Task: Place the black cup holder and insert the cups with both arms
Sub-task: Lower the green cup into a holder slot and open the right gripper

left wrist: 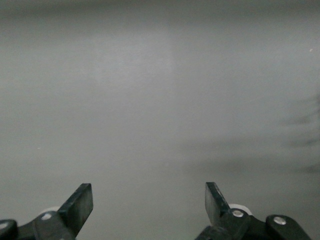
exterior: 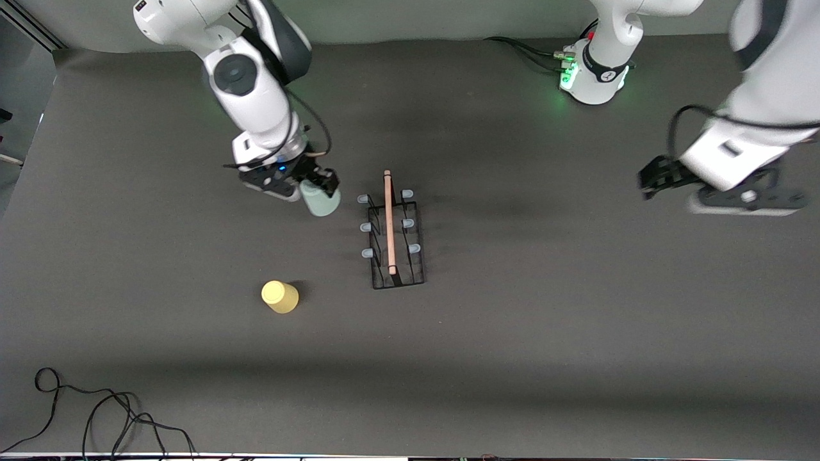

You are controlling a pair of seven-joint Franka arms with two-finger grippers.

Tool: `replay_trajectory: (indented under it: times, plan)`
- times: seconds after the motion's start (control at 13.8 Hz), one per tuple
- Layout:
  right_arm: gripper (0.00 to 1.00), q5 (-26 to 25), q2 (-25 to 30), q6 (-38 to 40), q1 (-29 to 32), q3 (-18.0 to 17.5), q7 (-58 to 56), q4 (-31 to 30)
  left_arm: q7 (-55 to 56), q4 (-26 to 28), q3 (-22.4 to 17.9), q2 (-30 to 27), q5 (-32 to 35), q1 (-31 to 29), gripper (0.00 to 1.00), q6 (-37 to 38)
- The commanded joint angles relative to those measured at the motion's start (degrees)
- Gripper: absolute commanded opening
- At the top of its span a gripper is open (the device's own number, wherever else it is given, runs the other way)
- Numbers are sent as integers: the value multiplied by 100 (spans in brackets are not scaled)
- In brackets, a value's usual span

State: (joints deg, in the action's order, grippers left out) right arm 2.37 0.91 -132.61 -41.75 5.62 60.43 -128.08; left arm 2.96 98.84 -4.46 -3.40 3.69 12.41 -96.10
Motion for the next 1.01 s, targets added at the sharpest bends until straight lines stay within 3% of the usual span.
replay_trajectory:
  times: [0.0, 0.29, 0.51, 0.58, 0.65, 0.8, 0.94]
  plan:
    - [0, 53, -407, 69, -324, 54, 547, 423, -261, 355, 68, -424, -61, -178, 100, 222]
    - [0, 0, -1065, 7, -632, 62, 1022, 923, -331, 872, 68, -723, -61, -187, 100, -222]
    - [0, 0, -1339, -54, -711, 62, 1050, 1065, -314, 822, 24, -689, -297, -204, 100, -261]
    - [23, 0, -1435, -106, -703, 62, 1067, 1092, -253, 699, -63, -601, -351, -230, 100, -147]
    - [86, 0, -1532, -159, -711, 62, 1085, 1101, -235, 550, -81, -487, -360, -231, 100, 72]
    - [95, 0, -1559, -221, -676, 71, 1085, 1109, -226, 399, -99, -320, -378, -335, 100, 188]
    - [96, 0, -1498, -169, -632, 106, 989, 1215, -269, 390, -99, -301, -378, -415, 100, 206]
